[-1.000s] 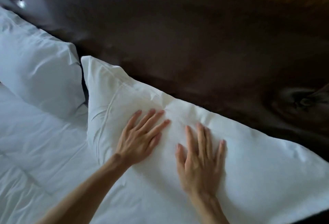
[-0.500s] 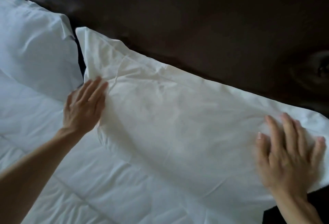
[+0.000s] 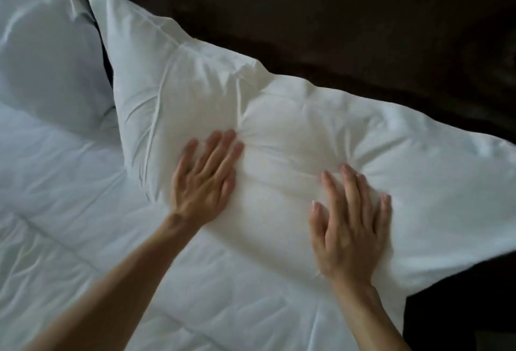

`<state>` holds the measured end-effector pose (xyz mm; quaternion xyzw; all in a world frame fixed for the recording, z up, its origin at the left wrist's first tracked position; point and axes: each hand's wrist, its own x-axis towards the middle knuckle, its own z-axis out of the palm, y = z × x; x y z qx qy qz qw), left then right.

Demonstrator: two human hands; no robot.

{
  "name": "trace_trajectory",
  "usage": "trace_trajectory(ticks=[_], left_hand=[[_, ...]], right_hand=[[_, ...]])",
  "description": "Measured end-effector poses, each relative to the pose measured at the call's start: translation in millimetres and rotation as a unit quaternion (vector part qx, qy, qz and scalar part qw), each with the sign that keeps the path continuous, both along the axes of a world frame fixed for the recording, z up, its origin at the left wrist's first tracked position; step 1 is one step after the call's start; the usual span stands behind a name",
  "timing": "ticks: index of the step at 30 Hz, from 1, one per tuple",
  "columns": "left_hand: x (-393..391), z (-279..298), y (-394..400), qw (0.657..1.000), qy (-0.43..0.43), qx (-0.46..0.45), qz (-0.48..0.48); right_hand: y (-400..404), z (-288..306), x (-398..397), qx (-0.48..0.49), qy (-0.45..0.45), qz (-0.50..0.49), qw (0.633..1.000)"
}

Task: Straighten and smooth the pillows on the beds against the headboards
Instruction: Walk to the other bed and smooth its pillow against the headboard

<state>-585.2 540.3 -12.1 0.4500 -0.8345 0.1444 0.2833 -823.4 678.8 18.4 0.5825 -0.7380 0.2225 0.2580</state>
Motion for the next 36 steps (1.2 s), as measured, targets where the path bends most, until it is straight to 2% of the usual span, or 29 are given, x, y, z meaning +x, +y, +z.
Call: trace_trajectory(ticks=[5,7,10,13,18,24,27,30,33,36], left_hand=[[59,15,-22,0.998,-0.061,0.01,-0.006],[66,32,-16,0.999,-0.044,0.01,-0.028],[38,44,16,0.993,-0.041,-0.026,-0.109],[-5,19,44,0.977,-0.078,-0.024,-0.195],[0,-29,34,0.993,-0.073,-0.001,-0.095],[49,-23,12,0.991,-0.11,0.024,-0.078],[78,-5,9,0.988,-0.127,0.057,-0.064],[96,24,2,0.977,-0.142,0.115,-0.114],[94,69,-17,0.977,-0.077,0.12,-0.158],[66,128,-42,0.987,-0.014,0.082,-0.141]], right_hand=[[34,-3,-57,0.021,0.016,-0.054,0.998],[43,3,-54,0.024,0.016,-0.051,0.998],[44,20,1,0.019,0.011,0.051,0.998],[33,12,53,0.053,0.009,0.141,0.989],[13,-29,17,0.081,0.071,0.115,0.988],[49,-33,-37,0.107,0.086,0.093,0.986],[69,-17,-53,0.122,0.1,0.087,0.984],[75,10,-57,0.119,0.101,0.11,0.982],[58,63,-55,0.11,0.03,0.168,0.979],[16,124,-50,0.09,-0.051,0.182,0.978]])
